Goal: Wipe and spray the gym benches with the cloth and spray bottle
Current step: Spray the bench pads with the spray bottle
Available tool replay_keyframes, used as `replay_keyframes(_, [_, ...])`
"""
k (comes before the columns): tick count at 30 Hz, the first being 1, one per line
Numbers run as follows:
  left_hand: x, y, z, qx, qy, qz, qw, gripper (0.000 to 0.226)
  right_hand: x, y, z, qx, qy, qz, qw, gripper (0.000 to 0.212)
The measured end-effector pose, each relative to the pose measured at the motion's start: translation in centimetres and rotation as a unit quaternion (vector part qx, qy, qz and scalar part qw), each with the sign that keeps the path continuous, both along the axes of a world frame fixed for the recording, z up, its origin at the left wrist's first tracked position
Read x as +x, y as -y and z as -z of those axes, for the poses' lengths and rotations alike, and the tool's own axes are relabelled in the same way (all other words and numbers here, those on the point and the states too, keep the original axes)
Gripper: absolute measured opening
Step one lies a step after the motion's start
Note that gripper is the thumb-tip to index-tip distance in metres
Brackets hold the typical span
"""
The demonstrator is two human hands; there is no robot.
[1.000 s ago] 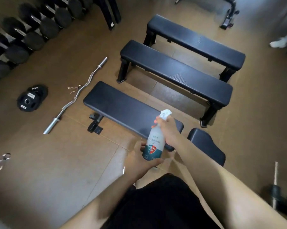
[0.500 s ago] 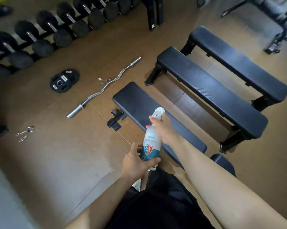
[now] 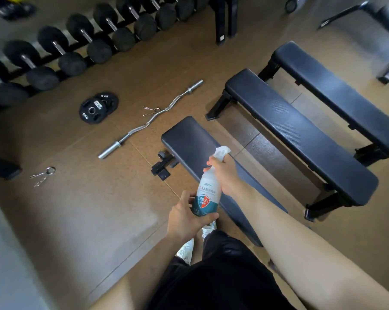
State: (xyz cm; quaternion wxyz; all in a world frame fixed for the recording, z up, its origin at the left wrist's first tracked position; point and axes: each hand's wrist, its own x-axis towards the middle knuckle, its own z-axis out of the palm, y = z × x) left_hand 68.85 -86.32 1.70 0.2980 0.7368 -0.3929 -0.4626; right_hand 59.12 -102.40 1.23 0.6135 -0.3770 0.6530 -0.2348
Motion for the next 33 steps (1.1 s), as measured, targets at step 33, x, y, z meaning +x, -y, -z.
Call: replay_keyframes(33, [-5.5, -0.7, 2.6, 0.057, -0.060, 0.156, 0.984, 0.081, -10.1, -3.9, 0.9, 0.056, -0.003, 0.160, 0.986, 0.006])
